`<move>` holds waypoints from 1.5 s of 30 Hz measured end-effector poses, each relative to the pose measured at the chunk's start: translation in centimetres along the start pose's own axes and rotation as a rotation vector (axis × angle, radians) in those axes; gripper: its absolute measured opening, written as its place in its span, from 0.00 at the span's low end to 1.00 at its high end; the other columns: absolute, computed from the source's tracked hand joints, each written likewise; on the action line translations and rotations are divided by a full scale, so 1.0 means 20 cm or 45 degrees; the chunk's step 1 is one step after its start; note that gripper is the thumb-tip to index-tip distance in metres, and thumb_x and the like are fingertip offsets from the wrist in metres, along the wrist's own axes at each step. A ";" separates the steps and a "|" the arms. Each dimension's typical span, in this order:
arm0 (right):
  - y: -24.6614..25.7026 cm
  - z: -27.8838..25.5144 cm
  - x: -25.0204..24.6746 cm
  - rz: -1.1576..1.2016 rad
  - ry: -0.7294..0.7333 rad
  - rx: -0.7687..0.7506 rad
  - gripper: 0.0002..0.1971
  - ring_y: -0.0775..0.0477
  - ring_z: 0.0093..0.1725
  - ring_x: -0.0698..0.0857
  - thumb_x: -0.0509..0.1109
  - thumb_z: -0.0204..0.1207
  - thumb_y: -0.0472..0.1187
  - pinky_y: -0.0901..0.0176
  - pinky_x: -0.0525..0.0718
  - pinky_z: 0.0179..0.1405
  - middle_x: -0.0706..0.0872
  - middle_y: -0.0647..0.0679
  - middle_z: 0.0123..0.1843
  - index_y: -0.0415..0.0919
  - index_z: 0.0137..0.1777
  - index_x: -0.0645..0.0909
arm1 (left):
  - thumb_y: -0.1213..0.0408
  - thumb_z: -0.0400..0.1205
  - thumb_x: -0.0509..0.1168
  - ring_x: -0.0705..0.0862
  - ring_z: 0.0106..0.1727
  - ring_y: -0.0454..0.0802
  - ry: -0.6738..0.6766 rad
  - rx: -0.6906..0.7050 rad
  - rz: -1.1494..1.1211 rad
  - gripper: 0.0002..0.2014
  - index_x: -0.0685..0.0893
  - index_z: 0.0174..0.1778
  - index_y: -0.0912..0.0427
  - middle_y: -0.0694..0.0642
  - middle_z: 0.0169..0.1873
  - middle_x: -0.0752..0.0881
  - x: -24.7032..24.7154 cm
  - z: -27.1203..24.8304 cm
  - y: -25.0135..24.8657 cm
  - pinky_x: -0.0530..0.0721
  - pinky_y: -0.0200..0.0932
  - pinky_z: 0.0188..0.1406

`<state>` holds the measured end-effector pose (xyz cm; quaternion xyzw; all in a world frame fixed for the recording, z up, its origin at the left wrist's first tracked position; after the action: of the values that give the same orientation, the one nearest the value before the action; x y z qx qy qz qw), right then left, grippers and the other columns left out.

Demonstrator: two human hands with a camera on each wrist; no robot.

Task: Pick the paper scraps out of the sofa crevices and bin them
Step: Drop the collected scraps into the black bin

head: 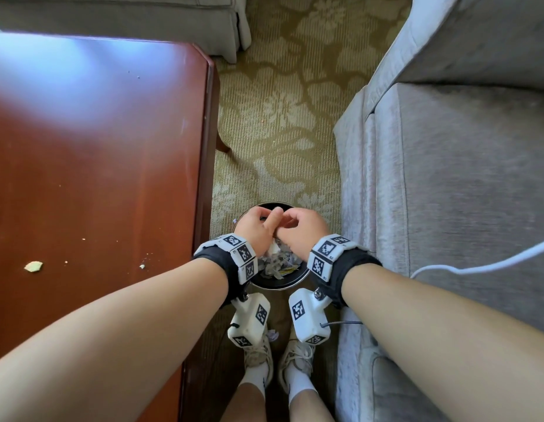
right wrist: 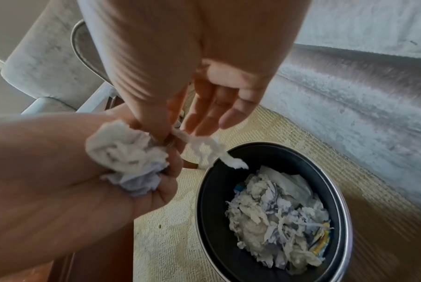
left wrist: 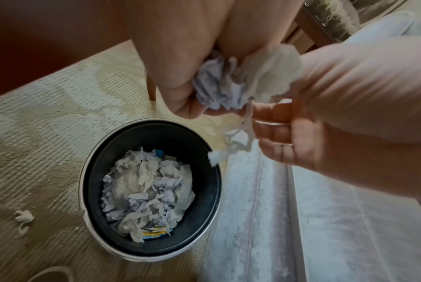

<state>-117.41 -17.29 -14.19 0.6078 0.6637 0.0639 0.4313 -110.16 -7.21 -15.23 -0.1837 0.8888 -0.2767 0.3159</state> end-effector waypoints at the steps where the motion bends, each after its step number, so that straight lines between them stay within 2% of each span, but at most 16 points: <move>1: 0.00 0.00 -0.01 0.021 -0.033 0.012 0.04 0.47 0.40 0.87 0.72 0.70 0.44 0.53 0.86 0.40 0.89 0.51 0.38 0.45 0.41 0.85 | 0.46 0.86 0.54 0.82 0.44 0.53 0.010 -0.010 -0.003 0.22 0.82 0.57 0.62 0.55 0.42 0.84 0.00 0.00 0.00 0.75 0.41 0.45; 4: 0.00 0.01 -0.04 0.051 -0.118 0.038 0.05 0.48 0.40 0.87 0.72 0.72 0.46 0.56 0.84 0.40 0.88 0.52 0.37 0.45 0.41 0.83 | 0.43 0.86 0.48 0.85 0.50 0.62 0.012 -0.073 -0.084 0.28 0.83 0.50 0.65 0.60 0.43 0.87 0.00 0.02 0.03 0.81 0.51 0.56; 7: -0.01 0.01 -0.05 0.091 -0.097 0.054 0.03 0.49 0.39 0.89 0.73 0.74 0.45 0.53 0.88 0.43 0.90 0.50 0.35 0.47 0.41 0.84 | 0.44 0.86 0.46 0.83 0.58 0.61 0.031 -0.110 -0.091 0.29 0.84 0.58 0.62 0.61 0.53 0.87 -0.02 0.01 0.03 0.77 0.56 0.66; 9: -0.03 0.00 -0.05 0.118 -0.071 0.057 0.02 0.52 0.38 0.90 0.73 0.75 0.43 0.50 0.90 0.45 0.91 0.50 0.34 0.47 0.42 0.86 | 0.48 0.88 0.46 0.82 0.58 0.58 0.080 -0.089 -0.095 0.26 0.85 0.58 0.61 0.60 0.52 0.86 -0.02 0.01 0.00 0.74 0.55 0.70; 12: -0.04 -0.01 -0.06 0.121 -0.081 0.042 0.03 0.51 0.39 0.90 0.74 0.75 0.42 0.51 0.90 0.47 0.92 0.52 0.36 0.47 0.41 0.89 | 0.57 0.86 0.53 0.83 0.50 0.58 0.148 -0.076 -0.103 0.16 0.85 0.48 0.58 0.57 0.44 0.85 0.00 0.01 -0.03 0.81 0.54 0.63; 16: -0.08 -0.02 -0.05 0.259 -0.083 0.117 0.05 0.52 0.36 0.91 0.73 0.77 0.38 0.54 0.91 0.42 0.92 0.48 0.36 0.43 0.44 0.91 | 0.67 0.79 0.63 0.83 0.41 0.52 0.183 -0.051 -0.038 0.07 0.86 0.45 0.55 0.55 0.37 0.85 0.02 0.00 -0.03 0.83 0.45 0.47; 21: -0.08 -0.04 -0.04 0.329 -0.079 0.134 0.06 0.56 0.30 0.88 0.71 0.79 0.36 0.72 0.86 0.28 0.92 0.43 0.37 0.39 0.47 0.90 | 0.67 0.76 0.72 0.80 0.30 0.38 0.105 0.104 0.083 0.04 0.87 0.45 0.57 0.46 0.30 0.84 -0.01 0.00 -0.02 0.75 0.23 0.25; 23: -0.08 -0.04 -0.04 0.322 -0.101 0.146 0.06 0.54 0.31 0.89 0.71 0.79 0.36 0.70 0.88 0.30 0.92 0.43 0.37 0.41 0.46 0.90 | 0.67 0.76 0.73 0.80 0.29 0.38 0.080 0.108 0.076 0.03 0.87 0.43 0.57 0.46 0.29 0.83 -0.02 0.01 -0.01 0.76 0.25 0.26; 27: -0.12 -0.01 -0.03 0.252 -0.157 0.173 0.10 0.54 0.33 0.91 0.70 0.76 0.37 0.49 0.92 0.41 0.91 0.51 0.33 0.49 0.36 0.88 | 0.64 0.76 0.73 0.80 0.29 0.43 -0.029 0.087 0.072 0.02 0.87 0.38 0.54 0.45 0.26 0.82 -0.06 0.01 0.01 0.79 0.36 0.30; 30: -0.11 -0.01 -0.03 0.214 -0.154 0.160 0.08 0.53 0.38 0.91 0.72 0.74 0.36 0.50 0.91 0.46 0.92 0.53 0.38 0.49 0.47 0.90 | 0.63 0.76 0.72 0.79 0.29 0.44 -0.032 0.065 0.081 0.03 0.86 0.38 0.53 0.45 0.25 0.81 -0.07 0.03 0.04 0.78 0.38 0.33; 32: -0.08 -0.02 -0.03 0.142 -0.122 0.083 0.13 0.53 0.44 0.90 0.72 0.74 0.35 0.52 0.90 0.50 0.92 0.53 0.47 0.48 0.55 0.89 | 0.63 0.76 0.71 0.79 0.29 0.44 -0.044 0.063 0.090 0.04 0.85 0.35 0.52 0.45 0.26 0.81 -0.08 0.02 0.05 0.79 0.40 0.33; 34: -0.07 -0.03 -0.03 0.127 -0.108 0.068 0.15 0.52 0.47 0.90 0.70 0.74 0.34 0.51 0.89 0.52 0.91 0.52 0.51 0.49 0.58 0.88 | 0.63 0.75 0.70 0.81 0.30 0.47 -0.057 0.053 0.084 0.06 0.84 0.33 0.50 0.47 0.27 0.82 -0.09 0.02 0.07 0.82 0.43 0.35; 36: -0.08 -0.04 -0.03 0.130 -0.110 0.095 0.14 0.52 0.45 0.91 0.69 0.75 0.36 0.51 0.89 0.51 0.92 0.53 0.49 0.50 0.56 0.88 | 0.63 0.76 0.69 0.82 0.31 0.50 -0.055 0.033 0.089 0.07 0.83 0.32 0.51 0.48 0.28 0.84 -0.08 0.01 0.08 0.84 0.45 0.37; 40: -0.09 -0.08 -0.04 0.187 -0.112 0.169 0.09 0.49 0.36 0.91 0.65 0.79 0.38 0.53 0.91 0.41 0.91 0.53 0.36 0.49 0.44 0.87 | 0.65 0.78 0.66 0.83 0.28 0.51 0.006 0.005 0.096 0.10 0.80 0.31 0.51 0.52 0.27 0.85 -0.06 -0.03 0.12 0.87 0.48 0.36; 43: -0.11 -0.12 -0.06 0.116 -0.128 0.148 0.09 0.52 0.33 0.90 0.66 0.78 0.41 0.55 0.91 0.40 0.91 0.53 0.33 0.48 0.40 0.86 | 0.68 0.79 0.64 0.82 0.23 0.47 0.067 -0.028 0.069 0.10 0.80 0.31 0.54 0.54 0.27 0.87 -0.03 -0.09 0.14 0.88 0.48 0.35; 45: -0.13 -0.16 -0.06 0.055 -0.118 0.134 0.08 0.51 0.33 0.90 0.67 0.77 0.42 0.52 0.91 0.41 0.91 0.53 0.33 0.49 0.37 0.85 | 0.68 0.79 0.64 0.83 0.24 0.47 0.070 -0.016 0.103 0.10 0.80 0.32 0.54 0.55 0.28 0.87 -0.02 -0.15 0.16 0.88 0.48 0.35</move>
<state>-121.55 -17.56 -13.17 0.6463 0.6321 0.0100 0.4274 -112.34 -3.38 -14.98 -0.1420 0.9055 -0.2630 0.3013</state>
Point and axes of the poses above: each hand's wrist, its own z-axis towards the middle knuckle, its own x-axis out of the palm, y = z × x, the point moved 8 cm from there along z, towards the middle knuckle
